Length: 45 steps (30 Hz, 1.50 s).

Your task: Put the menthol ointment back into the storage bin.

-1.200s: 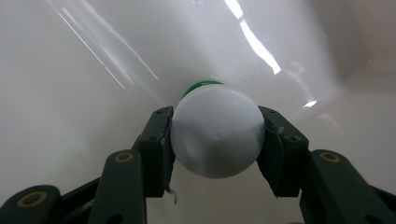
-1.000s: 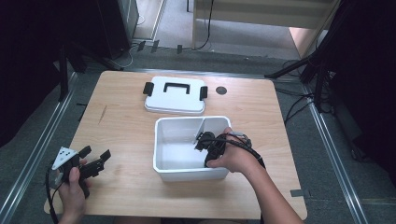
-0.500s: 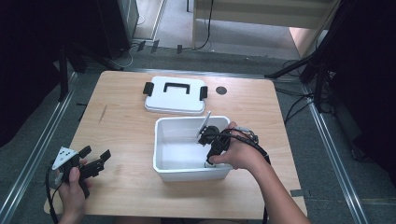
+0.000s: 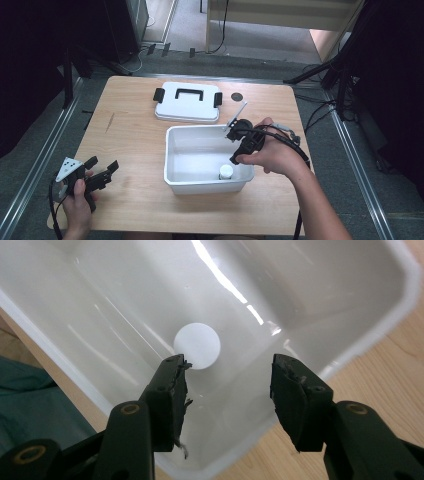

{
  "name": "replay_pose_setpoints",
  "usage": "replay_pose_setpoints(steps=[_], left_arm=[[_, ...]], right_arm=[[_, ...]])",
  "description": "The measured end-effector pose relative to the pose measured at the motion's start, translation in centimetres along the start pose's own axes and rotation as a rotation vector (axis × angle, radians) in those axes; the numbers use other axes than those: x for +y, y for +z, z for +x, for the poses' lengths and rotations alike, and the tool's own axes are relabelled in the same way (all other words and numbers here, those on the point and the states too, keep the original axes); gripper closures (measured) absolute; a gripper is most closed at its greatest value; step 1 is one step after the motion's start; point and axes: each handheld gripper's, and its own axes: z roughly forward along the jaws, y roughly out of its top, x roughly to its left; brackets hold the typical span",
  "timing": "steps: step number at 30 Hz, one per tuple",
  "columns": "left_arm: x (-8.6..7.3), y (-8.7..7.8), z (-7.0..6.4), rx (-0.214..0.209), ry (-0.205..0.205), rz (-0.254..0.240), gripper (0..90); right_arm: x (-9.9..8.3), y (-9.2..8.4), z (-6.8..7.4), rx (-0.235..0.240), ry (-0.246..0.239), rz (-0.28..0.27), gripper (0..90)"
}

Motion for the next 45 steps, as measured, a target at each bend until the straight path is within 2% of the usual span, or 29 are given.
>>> replay_pose_setpoints(steps=[1, 2, 4, 10, 15, 17, 20, 22, 23, 25, 26, 27, 28, 29, 30, 31, 33, 34, 36, 37, 38, 39, 41, 42, 43, 44, 45], left_arm=[[0.0, 0.0, 0.0, 0.0, -0.001, 0.0, 14.7], [0.0, 0.0, 0.0, 0.0, -0.001, 0.0, 14.7], [0.0, 0.0, 0.0, 0.001, -0.002, -0.001, 14.8], [0.0, 0.0, -0.1, 0.003, 0.002, 0.002, 14.7], [0.0, 0.0, -0.1, 0.004, 0.003, 0.004, 14.7], [0.0, 0.0, -0.1, 0.004, 0.005, 0.004, 14.7], [0.0, 0.0, -0.1, 0.005, 0.004, 0.004, 14.7], [0.0, 0.0, -0.1, 0.005, 0.004, 0.003, 14.7], [0.0, 0.0, -0.1, 0.005, 0.004, 0.003, 14.7], [0.0, 0.0, -0.1, 0.007, 0.004, 0.002, 14.7], [0.0, 0.0, -0.1, 0.007, 0.007, 0.003, 14.7], [0.0, 0.0, -0.1, 0.007, 0.007, 0.003, 14.7], [0.0, 0.0, -0.1, 0.008, 0.007, 0.002, 14.7], [0.0, 0.0, -0.2, 0.009, 0.008, 0.003, 14.7], [0.0, 0.0, -0.2, 0.009, 0.008, 0.003, 14.7], [0.0, 0.0, -0.2, 0.01, 0.009, 0.003, 14.7], [0.0, 0.0, -0.2, 0.011, 0.009, 0.003, 14.7], [0.0, 0.0, -0.2, 0.011, 0.008, 0.002, 14.7], [0.0, 0.0, -0.2, 0.011, 0.008, 0.002, 14.7], [0.0, 0.0, -0.2, 0.011, 0.008, 0.002, 14.7], [0.0, 0.0, -0.2, 0.011, 0.008, 0.002, 14.7], [0.0, 0.0, -0.2, 0.01, 0.01, 0.004, 14.7], [0.0, 0.0, -0.2, 0.01, 0.012, 0.006, 14.7], [0.0, 0.0, -0.2, 0.01, 0.012, 0.006, 14.7], [0.0, 0.0, -0.2, 0.011, 0.015, 0.008, 14.7], [0.0, 0.0, -0.2, 0.011, 0.015, 0.008, 14.7], [0.0, 0.0, -0.2, 0.011, 0.014, 0.008, 14.7]], right_arm=[[-0.6, -0.7, -0.5, -0.004, 0.025, -0.016, 49.8], [-0.6, -0.7, -0.5, -0.004, 0.025, -0.016, 49.8], [-1.8, -1.5, -1.6, -0.014, 0.047, -0.046, 49.7], [-4.0, -2.1, -3.2, -0.02, 0.109, -0.086, 48.5], [-7.1, -1.2, -4.9, -0.042, 0.215, -0.199, 38.2], [-8.3, -0.5, -5.5, -0.046, 0.254, -0.262, 37.4], [-10.3, 0.7, -6.3, -0.023, 0.324, -0.367, 34.1], [-11.4, 1.7, -6.7, -0.035, 0.362, -0.419, 30.6], [-11.4, 1.7, -6.7, -0.035, 0.362, -0.419, 30.6], [-12.4, 2.8, -6.8, -0.054, 0.398, -0.455, 26.3], [-13.4, 3.9, -6.7, -0.087, 0.421, -0.494, 22.9], [-13.4, 3.9, -6.7, -0.087, 0.421, -0.494, 22.9], [-14.4, 5.1, -6.7, -0.113, 0.452, -0.54, 19.2], [-14.8, 5.7, -6.6, -0.122, 0.469, -0.553, 15.4], [-14.8, 5.7, -6.6, -0.122, 0.469, -0.553, 15.4], [-15.9, 7.1, -6.2, -0.181, 0.497, -0.581, 8.9], [-17.1, 8.7, -5.9, -0.203, 0.524, -0.624, 2.0], [-17.9, 9.5, -5.8, -0.205, 0.539, -0.641, 1.9], [-19.6, 11.0, -5.5, -0.243, 0.567, -0.689, 1.9], [-19.6, 11.0, -5.5, -0.243, 0.567, -0.689, 1.9], [-20.5, 11.7, -5.4, -0.245, 0.584, -0.703, 1.9], [-22.2, 12.9, -5.0, -0.265, 0.616, -0.729, 1.9], [-23.4, 13.3, -4.9, -0.26, 0.636, -0.748, 1.9], [-24.0, 12.9, -4.8, -0.265, 0.647, -0.798, 2.5], [-24.5, 12.5, -4.6, -0.293, 0.657, -0.823, 3.7], [-24.5, 12.5, -4.6, -0.293, 0.657, -0.823, 3.7], [-25.1, 12.3, -4.6, -0.282, 0.674, -0.857, 3.7]])
